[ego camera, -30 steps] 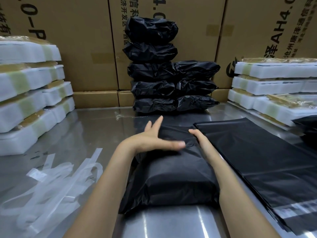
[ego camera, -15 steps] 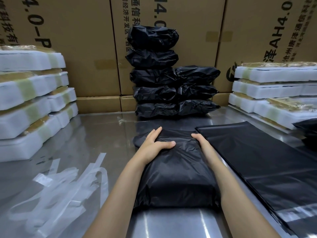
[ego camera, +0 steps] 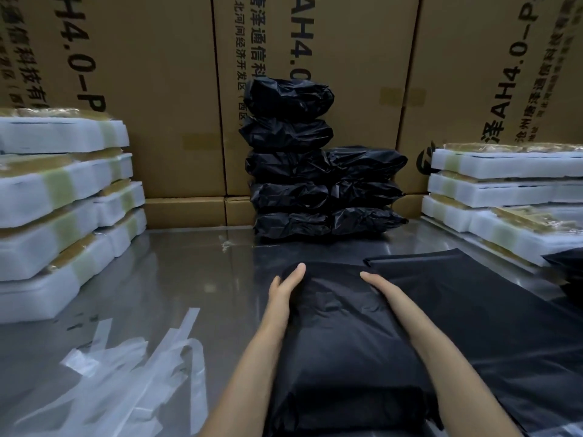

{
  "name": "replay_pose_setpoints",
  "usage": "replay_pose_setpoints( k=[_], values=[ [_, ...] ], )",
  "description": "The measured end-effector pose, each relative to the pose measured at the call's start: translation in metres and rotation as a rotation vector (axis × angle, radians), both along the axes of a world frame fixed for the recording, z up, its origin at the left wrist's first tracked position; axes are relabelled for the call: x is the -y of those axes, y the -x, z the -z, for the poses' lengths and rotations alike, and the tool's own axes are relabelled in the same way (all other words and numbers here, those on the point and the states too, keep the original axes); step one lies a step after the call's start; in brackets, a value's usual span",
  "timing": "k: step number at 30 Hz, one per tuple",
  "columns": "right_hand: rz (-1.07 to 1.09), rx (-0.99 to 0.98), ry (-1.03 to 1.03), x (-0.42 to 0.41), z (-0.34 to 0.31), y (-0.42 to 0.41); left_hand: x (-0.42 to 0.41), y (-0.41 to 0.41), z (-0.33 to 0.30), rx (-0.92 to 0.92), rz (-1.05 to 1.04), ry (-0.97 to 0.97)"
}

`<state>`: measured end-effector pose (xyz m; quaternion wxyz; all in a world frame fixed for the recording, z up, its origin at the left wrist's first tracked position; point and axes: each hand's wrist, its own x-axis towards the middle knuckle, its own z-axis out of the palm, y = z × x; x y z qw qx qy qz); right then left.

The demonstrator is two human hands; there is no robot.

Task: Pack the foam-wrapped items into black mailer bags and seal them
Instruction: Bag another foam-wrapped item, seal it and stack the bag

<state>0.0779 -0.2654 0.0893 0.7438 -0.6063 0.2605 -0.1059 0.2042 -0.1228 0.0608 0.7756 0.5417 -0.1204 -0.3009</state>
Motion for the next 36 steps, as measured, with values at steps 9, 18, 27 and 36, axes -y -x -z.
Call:
replay_pose_setpoints(
  k=[9, 18, 27, 36],
  values=[
    [-0.132, 0.131, 0.147, 0.020, -0.053, -0.014, 0.005, -0.008, -0.030, -0.049, -0.062, 0.075],
    [-0.360, -0.159, 0.543, 0.059, -0.110, -0.026, 0.041, -0.014, -0.032, -0.107, -0.088, 0.292],
    [0.574, 0.176, 1.490, 0.157, -0.202, -0.104, 0.067, -0.030, 0.008, 0.087, -0.336, 0.083],
    [0.642, 0.090, 2.210, 0.235, -0.233, -0.203, 0.090, -0.068, 0.005, 0.036, -0.288, 0.149]
  ],
)
